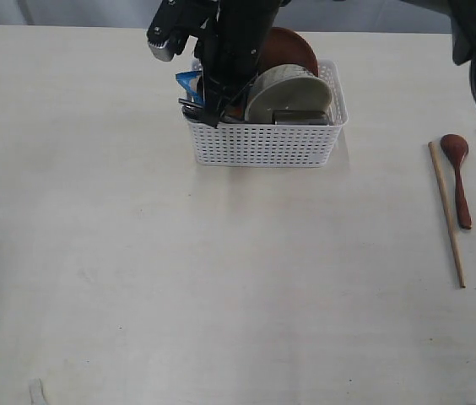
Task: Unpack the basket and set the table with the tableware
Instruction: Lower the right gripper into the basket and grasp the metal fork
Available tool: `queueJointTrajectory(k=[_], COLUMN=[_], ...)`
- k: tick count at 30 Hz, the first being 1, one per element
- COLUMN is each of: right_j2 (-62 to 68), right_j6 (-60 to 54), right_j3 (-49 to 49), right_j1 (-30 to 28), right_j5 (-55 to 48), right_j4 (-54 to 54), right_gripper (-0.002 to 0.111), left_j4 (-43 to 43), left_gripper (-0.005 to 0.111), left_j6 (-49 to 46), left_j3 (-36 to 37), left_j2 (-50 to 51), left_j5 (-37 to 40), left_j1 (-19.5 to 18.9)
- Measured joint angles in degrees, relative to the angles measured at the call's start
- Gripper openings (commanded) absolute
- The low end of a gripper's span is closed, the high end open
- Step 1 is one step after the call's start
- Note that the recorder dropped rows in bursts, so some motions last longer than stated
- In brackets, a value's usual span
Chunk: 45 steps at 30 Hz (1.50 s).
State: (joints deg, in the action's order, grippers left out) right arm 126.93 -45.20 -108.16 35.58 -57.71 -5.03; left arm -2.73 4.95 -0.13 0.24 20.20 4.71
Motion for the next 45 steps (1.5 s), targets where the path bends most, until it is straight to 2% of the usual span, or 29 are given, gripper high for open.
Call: queueJointTrajectory(k=[8,21,23,27,35,45], right_j2=[0.00,3.97,4.18,4.68,3.99,-4.53], right_j6=[-6.60,-8.67,-8.67,-8.79,-7.55,-4.09], right_j3=[0.00,-0.62,-0.62,-0.62,-0.62,-0.52], right_j1=[0.00,0.00,0.00,0.00,0.13,0.13], right_j5=[-1.08,0.07,0.30,0.30,0.06,0.52], right_j4=[-4.62,-5.58,-5.58,-5.58,-3.46,-2.86], right_gripper=[0.040,0.039,0.032,0.000,-0.001,-0.001], left_j4=[0.00,0.00,0.00,0.00,0.00,0.00], left_gripper=[0.000,0.000,0.000,0.000,0.000,0.000], left_j6=[0.00,0.00,0.00,0.00,0.00,0.00], left_j3=[0.00,0.00,0.00,0.00,0.00,0.00], left_j2=[0.00,0.00,0.00,0.00,0.00,0.00], left_j5=[0.00,0.00,0.00,0.00,0.00,0.00], left_j1=[0.00,0.00,0.00,0.00,0.00,0.00])
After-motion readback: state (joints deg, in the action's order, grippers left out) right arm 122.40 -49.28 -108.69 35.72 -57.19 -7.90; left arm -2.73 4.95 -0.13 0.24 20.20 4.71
